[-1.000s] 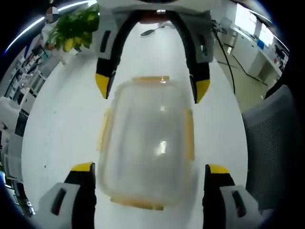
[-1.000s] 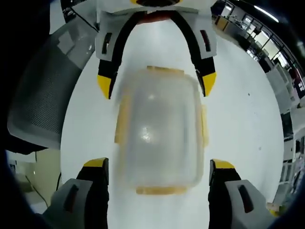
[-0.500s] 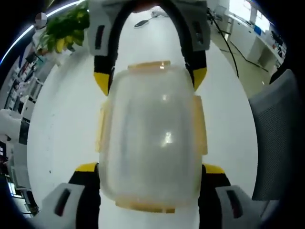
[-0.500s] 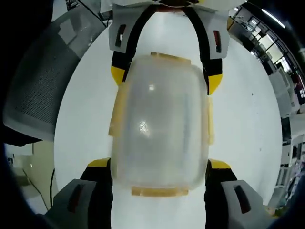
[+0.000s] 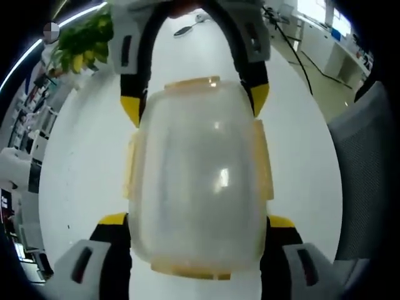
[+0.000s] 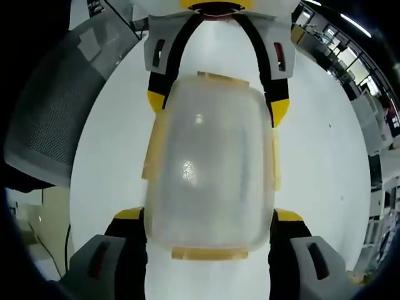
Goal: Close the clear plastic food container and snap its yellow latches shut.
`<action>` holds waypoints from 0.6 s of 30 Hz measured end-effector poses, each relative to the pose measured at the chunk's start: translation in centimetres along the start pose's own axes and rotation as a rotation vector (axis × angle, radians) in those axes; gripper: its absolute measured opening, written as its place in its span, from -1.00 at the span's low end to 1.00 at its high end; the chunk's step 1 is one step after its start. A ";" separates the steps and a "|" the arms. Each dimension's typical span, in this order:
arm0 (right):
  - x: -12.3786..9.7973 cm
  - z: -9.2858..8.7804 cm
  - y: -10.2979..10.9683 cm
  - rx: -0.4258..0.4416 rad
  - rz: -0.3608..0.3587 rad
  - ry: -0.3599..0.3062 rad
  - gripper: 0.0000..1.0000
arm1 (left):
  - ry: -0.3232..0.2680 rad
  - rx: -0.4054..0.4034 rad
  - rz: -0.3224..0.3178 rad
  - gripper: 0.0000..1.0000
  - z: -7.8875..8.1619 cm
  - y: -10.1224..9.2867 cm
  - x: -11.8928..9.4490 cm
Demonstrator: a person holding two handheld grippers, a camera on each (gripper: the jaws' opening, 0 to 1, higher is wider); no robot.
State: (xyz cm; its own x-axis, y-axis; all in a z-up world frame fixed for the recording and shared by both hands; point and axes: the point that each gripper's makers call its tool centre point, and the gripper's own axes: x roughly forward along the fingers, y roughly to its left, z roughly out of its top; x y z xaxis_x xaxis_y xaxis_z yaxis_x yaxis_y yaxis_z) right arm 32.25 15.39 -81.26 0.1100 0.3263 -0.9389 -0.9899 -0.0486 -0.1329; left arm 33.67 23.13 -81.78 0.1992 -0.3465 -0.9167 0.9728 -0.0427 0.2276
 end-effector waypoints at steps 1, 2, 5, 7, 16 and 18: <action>0.1 0.2 0.0 -0.003 0.002 0.000 0.57 | 0.006 0.000 0.000 0.67 -0.2 -0.1 -0.1; 0.2 0.5 0.1 -0.007 0.004 0.000 0.57 | 0.011 -0.003 -0.001 0.67 -0.5 -0.2 -0.2; 0.5 1.2 0.2 -0.034 0.012 0.008 0.57 | 0.031 -0.015 -0.034 0.66 -1.5 -0.7 -0.8; 0.8 1.8 0.2 -0.045 0.013 0.009 0.57 | 0.029 -0.069 -0.063 0.64 -1.9 -1.0 -1.3; 1.8 5.1 0.5 -0.053 0.005 -0.012 0.58 | 0.113 -0.052 -0.075 0.63 -5.1 -1.5 -2.3; 2.0 5.6 0.4 -0.060 0.007 -0.016 0.58 | 0.109 -0.063 -0.073 0.63 -5.8 -1.5 -2.6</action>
State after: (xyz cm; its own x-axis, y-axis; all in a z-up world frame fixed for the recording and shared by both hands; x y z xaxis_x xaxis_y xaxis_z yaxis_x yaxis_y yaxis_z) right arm 31.57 21.32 -81.44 0.1014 0.3410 -0.9346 -0.9835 -0.1069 -0.1457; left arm 32.39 29.50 -81.67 0.1355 -0.2406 -0.9611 0.9900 -0.0042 0.1407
